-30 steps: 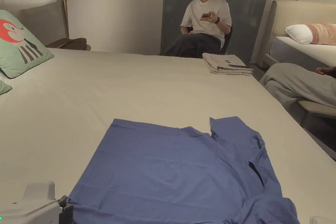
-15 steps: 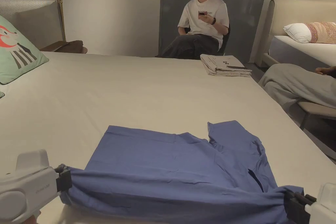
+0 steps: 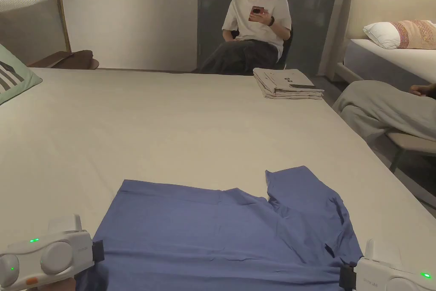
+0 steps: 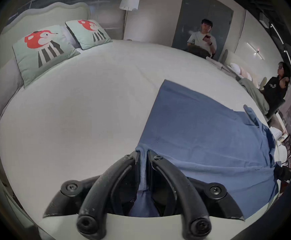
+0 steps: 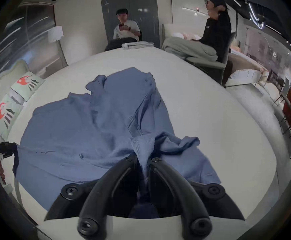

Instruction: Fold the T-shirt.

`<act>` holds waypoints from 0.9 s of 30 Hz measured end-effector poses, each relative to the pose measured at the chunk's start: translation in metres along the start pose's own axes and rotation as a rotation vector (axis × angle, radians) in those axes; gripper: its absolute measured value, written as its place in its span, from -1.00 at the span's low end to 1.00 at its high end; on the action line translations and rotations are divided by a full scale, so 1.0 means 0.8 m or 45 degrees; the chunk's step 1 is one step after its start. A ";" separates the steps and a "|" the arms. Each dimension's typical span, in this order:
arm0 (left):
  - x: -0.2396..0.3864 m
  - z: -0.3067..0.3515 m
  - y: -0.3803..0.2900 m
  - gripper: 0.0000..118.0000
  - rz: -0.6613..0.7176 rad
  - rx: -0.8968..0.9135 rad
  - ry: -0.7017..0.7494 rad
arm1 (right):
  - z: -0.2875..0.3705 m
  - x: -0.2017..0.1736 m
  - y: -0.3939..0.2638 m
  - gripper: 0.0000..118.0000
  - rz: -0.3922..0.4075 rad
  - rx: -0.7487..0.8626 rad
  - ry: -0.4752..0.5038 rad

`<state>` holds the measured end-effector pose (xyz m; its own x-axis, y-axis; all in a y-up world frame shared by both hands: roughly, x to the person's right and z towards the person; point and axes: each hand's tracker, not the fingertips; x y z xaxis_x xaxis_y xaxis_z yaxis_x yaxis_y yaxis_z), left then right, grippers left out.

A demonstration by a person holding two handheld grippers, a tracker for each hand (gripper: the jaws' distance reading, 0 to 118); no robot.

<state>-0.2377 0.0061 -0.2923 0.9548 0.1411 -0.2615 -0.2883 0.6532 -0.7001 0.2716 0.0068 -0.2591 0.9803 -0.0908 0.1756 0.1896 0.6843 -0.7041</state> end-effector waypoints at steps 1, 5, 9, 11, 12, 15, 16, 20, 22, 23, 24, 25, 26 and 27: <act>0.000 -0.003 0.000 -0.92 -0.001 -0.007 -0.001 | 0.000 -0.001 -0.001 -0.84 0.002 -0.003 -0.003; 0.001 -0.006 -0.004 -0.92 -0.018 -0.008 0.001 | 0.001 -0.002 -0.001 -0.84 0.014 -0.001 -0.009; 0.002 0.006 -0.005 -0.32 -0.031 0.057 -0.025 | 0.014 0.004 -0.007 -0.01 0.009 0.068 -0.036; 0.003 0.023 -0.004 0.57 -0.027 0.132 -0.062 | 0.032 0.010 -0.010 0.40 0.011 0.169 -0.026; 0.003 0.037 -0.005 0.72 -0.040 0.192 -0.097 | 0.044 0.013 -0.010 0.39 0.011 0.224 -0.032; 0.012 0.074 -0.003 0.73 -0.097 0.346 -0.088 | 0.077 0.009 -0.011 0.39 0.052 0.393 -0.107; 0.014 0.087 -0.004 0.71 -0.112 0.397 -0.091 | 0.089 0.009 -0.011 0.39 0.059 0.452 -0.126; 0.018 0.136 -0.010 -0.08 -0.138 0.534 -0.139 | 0.133 0.004 -0.012 0.18 0.013 0.628 -0.064; 0.020 0.151 -0.015 -0.75 -0.143 0.561 -0.135 | 0.150 0.001 -0.015 -0.50 0.009 0.689 -0.018; 0.019 0.158 -0.019 -0.88 -0.140 0.574 -0.137 | 0.158 -0.002 -0.017 -0.77 0.020 0.700 -0.023; 0.017 0.163 -0.022 -0.94 -0.140 0.587 -0.142 | 0.165 -0.005 -0.018 -0.93 0.031 0.712 -0.026; 0.015 0.169 -0.025 -0.99 -0.141 0.594 -0.161 | 0.169 -0.009 -0.020 -0.99 0.041 0.725 -0.040; 0.011 0.174 -0.028 -0.99 -0.143 0.585 -0.177 | 0.174 -0.010 -0.023 -1.00 0.045 0.739 -0.024; 0.010 0.177 -0.031 -1.00 -0.143 0.573 -0.180 | 0.178 -0.012 -0.024 -1.00 0.049 0.742 -0.015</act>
<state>-0.2128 0.0966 -0.1831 0.9877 0.1306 -0.0864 -0.1530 0.9228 -0.3536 0.2509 0.0971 -0.1495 0.9845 -0.0526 0.1673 0.0887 0.9723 -0.2161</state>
